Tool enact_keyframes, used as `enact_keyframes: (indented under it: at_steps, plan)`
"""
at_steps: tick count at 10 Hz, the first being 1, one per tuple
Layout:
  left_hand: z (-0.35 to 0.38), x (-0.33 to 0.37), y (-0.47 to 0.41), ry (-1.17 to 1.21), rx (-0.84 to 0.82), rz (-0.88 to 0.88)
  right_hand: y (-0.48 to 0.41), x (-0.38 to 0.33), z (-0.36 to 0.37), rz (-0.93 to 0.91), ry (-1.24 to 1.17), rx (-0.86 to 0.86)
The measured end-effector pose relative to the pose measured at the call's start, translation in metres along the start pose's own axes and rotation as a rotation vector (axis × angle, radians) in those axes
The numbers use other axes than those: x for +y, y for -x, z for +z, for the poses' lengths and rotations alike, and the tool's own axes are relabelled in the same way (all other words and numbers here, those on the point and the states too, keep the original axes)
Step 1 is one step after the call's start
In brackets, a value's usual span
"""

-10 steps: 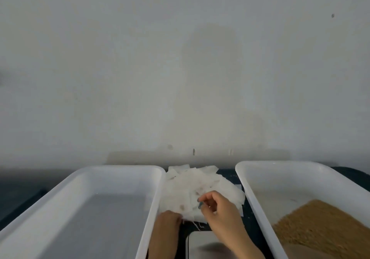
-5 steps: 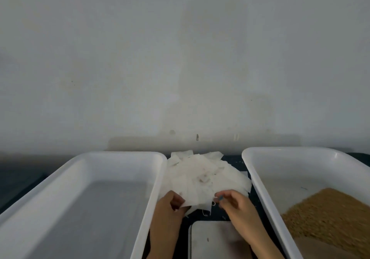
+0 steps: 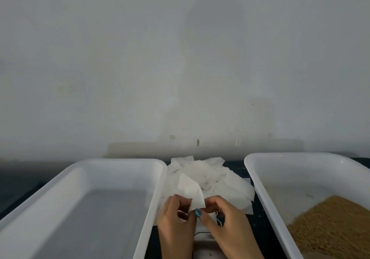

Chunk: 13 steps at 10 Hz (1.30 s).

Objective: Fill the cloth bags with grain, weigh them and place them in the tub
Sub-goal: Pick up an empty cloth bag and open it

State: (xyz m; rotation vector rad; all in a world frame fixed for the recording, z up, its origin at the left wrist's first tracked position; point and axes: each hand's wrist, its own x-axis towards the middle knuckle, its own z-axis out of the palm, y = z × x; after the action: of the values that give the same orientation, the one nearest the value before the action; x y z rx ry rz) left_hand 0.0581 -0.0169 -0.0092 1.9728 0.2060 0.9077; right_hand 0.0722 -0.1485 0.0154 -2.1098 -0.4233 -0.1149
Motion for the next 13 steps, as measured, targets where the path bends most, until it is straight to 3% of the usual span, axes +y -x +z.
enact_keyframes:
  at_steps: [1, 3, 7, 8, 11, 13]
  plan:
    - [0.001, 0.009, 0.004, 0.042, 0.001, 0.113, 0.002, -0.002, -0.001, 0.035, -0.017, 0.123]
    - [0.007, 0.022, 0.017, 0.034, -0.117, 0.261, 0.004, 0.018, -0.005, -0.013, -0.061, 0.033]
    - [-0.008, 0.032, 0.019, -0.014, -0.093, 0.049, 0.008, 0.013, -0.007, 0.005, -0.100, 0.048]
    - [-0.009, 0.032, 0.019, 0.032, -0.142, 0.009, 0.007, 0.006, -0.006, 0.085, -0.175, 0.109]
    - [-0.010, 0.034, 0.018, 0.141, -0.138, -0.166, 0.008, -0.003, -0.007, 0.088, -0.164, 0.140]
    - [-0.015, 0.035, 0.016, 0.187, -0.163, -0.184, 0.012, -0.005, -0.006, 0.047, -0.212, 0.166]
